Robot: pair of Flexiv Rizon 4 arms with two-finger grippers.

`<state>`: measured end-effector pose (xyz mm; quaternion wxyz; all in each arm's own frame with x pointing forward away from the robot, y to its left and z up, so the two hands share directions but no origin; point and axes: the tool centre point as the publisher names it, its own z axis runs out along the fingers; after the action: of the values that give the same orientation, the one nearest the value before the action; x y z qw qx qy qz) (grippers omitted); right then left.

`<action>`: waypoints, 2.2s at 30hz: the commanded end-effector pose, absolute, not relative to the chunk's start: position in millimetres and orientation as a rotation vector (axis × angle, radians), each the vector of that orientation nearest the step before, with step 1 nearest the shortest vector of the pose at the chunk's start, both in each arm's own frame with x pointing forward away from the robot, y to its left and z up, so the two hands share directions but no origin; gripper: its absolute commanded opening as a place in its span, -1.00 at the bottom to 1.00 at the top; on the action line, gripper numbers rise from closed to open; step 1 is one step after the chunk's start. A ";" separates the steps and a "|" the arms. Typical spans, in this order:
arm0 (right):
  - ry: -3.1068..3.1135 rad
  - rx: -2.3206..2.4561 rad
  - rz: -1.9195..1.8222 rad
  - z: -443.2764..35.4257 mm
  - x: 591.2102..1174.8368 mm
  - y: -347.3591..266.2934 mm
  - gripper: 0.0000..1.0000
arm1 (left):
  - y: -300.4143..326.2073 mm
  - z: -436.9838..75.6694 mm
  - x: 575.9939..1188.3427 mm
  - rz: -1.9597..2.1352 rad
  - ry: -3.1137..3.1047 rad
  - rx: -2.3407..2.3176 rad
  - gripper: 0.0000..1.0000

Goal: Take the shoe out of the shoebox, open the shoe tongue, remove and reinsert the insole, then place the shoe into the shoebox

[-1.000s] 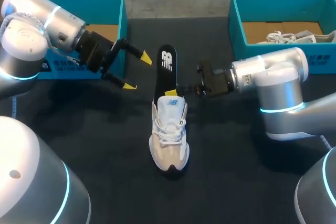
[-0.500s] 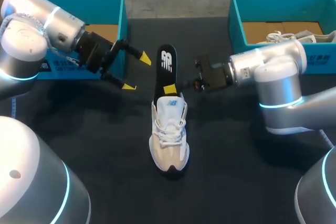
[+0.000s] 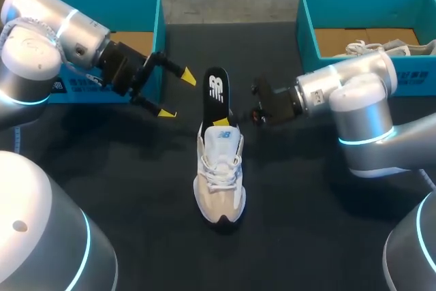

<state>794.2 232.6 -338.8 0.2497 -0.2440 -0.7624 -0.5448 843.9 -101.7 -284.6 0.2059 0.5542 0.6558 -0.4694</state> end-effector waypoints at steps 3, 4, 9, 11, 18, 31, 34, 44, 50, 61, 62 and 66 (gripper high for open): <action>-2.064 -0.682 -1.470 -346.1 780.7 235.5 -1.00 | -101.2 -284.2 842.8 -1.305 1.824 1.545 1.00; -2.060 -0.685 -1.462 -347.9 779.4 235.5 -1.00 | -101.3 -284.2 842.7 -1.305 1.823 1.546 1.00; -2.054 -0.694 -1.456 -350.4 778.2 234.5 -0.82 | -102.2 -286.0 841.1 -1.309 1.824 1.547 1.00; -2.064 -0.686 -1.469 -346.0 781.4 234.1 -0.76 | -102.8 -286.6 840.8 -1.310 1.824 1.548 1.00; -2.101 -0.664 -1.509 -330.9 793.0 230.8 -0.40 | -105.8 -291.7 843.9 -1.316 1.820 1.546 1.00; -2.119 -0.629 -1.529 -324.1 809.9 231.8 -0.89 | -115.2 -300.5 855.7 -1.288 1.836 1.563 1.00; -2.114 -0.630 -1.518 -326.7 809.7 234.0 -1.00 | -117.3 -300.4 856.7 -1.276 1.845 1.567 1.00; -2.075 -0.660 -1.442 -344.9 791.8 236.7 -1.00 | -112.5 -293.1 857.4 -1.255 1.839 1.558 1.00; -2.058 -0.680 -1.408 -352.9 779.2 237.6 -1.00 | -111.0 -291.9 854.3 -1.256 1.831 1.558 1.00; -2.072 -0.695 -1.466 -338.7 784.8 234.9 -0.47 | -109.4 -293.7 853.4 -1.264 1.829 1.562 1.00; -2.074 -0.695 -1.470 -336.8 785.6 234.6 -0.47 | -109.5 -293.1 853.1 -1.265 1.827 1.562 1.00; -2.070 -0.699 -1.506 -331.5 788.7 235.7 -0.44 | -109.7 -292.2 852.8 -1.267 1.818 1.562 1.00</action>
<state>793.1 236.3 -334.0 0.2465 -0.2524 -0.7576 -0.5492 853.0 -110.2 -291.9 0.2124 0.5626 0.6559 -0.4562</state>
